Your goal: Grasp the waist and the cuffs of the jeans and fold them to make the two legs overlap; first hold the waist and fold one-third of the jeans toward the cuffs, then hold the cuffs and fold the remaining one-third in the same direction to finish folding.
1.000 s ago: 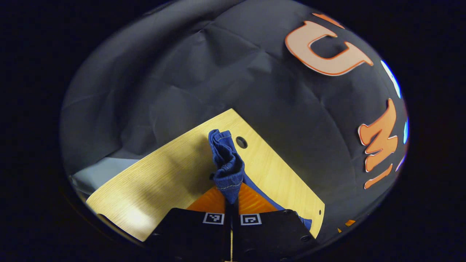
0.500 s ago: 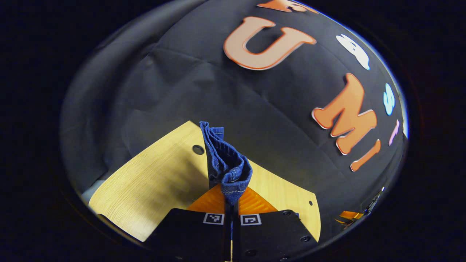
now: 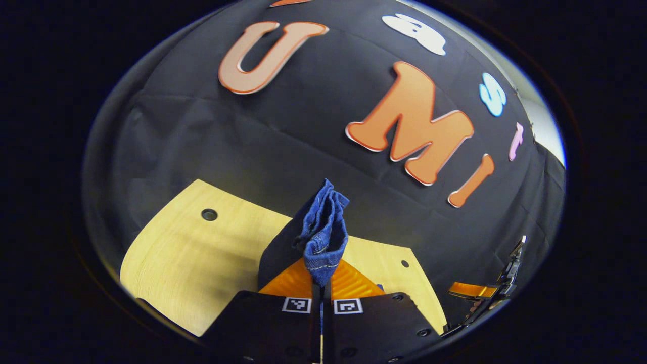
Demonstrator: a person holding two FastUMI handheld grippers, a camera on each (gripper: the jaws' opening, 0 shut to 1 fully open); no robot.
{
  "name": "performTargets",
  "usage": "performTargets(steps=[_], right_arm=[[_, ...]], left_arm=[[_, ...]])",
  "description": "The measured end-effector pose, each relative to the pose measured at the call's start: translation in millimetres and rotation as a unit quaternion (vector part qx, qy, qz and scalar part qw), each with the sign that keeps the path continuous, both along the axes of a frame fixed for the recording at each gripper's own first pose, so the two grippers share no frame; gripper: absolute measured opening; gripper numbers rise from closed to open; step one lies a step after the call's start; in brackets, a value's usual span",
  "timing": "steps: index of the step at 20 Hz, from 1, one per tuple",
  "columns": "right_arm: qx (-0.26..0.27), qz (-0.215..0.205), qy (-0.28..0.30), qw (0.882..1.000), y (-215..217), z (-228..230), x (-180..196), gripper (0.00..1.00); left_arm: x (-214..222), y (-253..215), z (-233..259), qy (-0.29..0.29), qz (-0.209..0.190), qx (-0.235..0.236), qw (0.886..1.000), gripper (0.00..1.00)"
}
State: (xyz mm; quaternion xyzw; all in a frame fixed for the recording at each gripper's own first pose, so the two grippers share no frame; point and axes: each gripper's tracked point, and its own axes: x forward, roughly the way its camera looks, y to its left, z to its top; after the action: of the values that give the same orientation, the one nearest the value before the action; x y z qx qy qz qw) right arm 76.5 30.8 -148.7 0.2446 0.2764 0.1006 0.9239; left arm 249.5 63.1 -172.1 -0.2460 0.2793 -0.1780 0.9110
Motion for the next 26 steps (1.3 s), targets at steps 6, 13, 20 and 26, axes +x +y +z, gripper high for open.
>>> performTargets(steps=[6, 13, 20, 26], right_arm=[[-0.002, 0.009, 0.0, 1.0, -6.2, -2.5, -4.5, 0.97], [-0.003, 0.005, -0.003, 1.0, -25.8, -5.9, -9.1, 0.97], [0.002, -0.012, -0.001, 1.0, -47.9, -10.5, -9.5, 0.97], [-0.003, -0.018, -0.001, 1.0, -54.3, -11.8, -8.1, 0.97]], left_arm=[[-0.2, -82.6, 5.4, 0.0, -0.052, 0.028, 0.998, 0.02], [-21.0, -179.5, -11.3, 0.009, -0.144, 0.075, 0.987, 0.02], [-47.4, -260.0, -56.1, 0.03, -0.233, 0.162, 0.958, 0.03], [-83.7, -301.2, -28.7, -0.023, -0.292, 0.154, 0.944, 0.56]])
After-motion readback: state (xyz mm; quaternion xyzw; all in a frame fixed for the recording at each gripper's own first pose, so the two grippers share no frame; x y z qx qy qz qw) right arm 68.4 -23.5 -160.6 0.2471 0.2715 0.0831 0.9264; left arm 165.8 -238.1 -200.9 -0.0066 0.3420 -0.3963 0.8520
